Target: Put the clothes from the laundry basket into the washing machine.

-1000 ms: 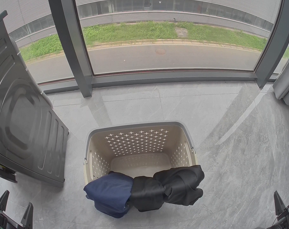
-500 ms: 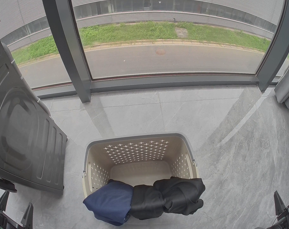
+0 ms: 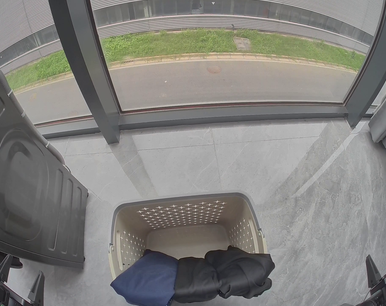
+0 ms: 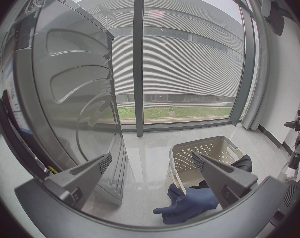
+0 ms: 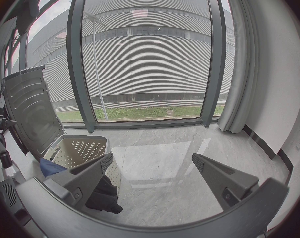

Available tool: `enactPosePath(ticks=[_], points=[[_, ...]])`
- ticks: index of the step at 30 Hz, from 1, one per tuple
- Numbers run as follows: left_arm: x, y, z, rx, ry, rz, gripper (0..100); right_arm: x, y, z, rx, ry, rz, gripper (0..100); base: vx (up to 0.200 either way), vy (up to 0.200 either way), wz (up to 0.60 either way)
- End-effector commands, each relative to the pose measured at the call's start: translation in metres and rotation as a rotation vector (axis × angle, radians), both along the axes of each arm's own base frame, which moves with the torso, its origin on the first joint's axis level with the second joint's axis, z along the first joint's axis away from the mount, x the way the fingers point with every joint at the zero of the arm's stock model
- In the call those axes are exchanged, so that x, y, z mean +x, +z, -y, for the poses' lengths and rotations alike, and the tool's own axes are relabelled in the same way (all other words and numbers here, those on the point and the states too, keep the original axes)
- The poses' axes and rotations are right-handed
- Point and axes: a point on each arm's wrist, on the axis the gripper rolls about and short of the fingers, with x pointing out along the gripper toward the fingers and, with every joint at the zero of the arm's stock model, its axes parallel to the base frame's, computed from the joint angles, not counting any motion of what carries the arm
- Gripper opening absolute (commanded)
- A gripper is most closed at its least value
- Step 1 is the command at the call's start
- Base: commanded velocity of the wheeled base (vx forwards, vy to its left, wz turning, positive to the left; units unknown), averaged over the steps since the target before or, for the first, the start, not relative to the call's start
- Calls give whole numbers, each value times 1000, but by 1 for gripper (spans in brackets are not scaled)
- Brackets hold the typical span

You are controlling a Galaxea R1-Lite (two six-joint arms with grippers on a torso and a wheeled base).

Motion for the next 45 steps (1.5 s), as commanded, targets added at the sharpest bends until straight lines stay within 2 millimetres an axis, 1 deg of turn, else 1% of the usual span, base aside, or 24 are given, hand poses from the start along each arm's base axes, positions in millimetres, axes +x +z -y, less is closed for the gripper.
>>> enactPosePath(ticks=[1,5,8,20,26,45], points=[[1,-5,0,1,1,-8,100,0,-5,0,0,-1,-4,100,0,0,0],[1,-5,0,1,-1,-8,100,0,-5,0,0,-1,-4,100,0,0,0],[1,-5,0,1,2,-8,100,0,-5,0,0,-1,-4,100,200,0,0],[1,-5,0,1,-1,-8,100,0,-5,0,0,-1,-4,100,0,0,0],[1,-5,0,0,-1,-8,100,0,-5,0,0,-1,-4,100,200,0,0],[1,-5,0,1,-1,-8,100,0,-5,0,0,-1,-4,100,0,0,0]])
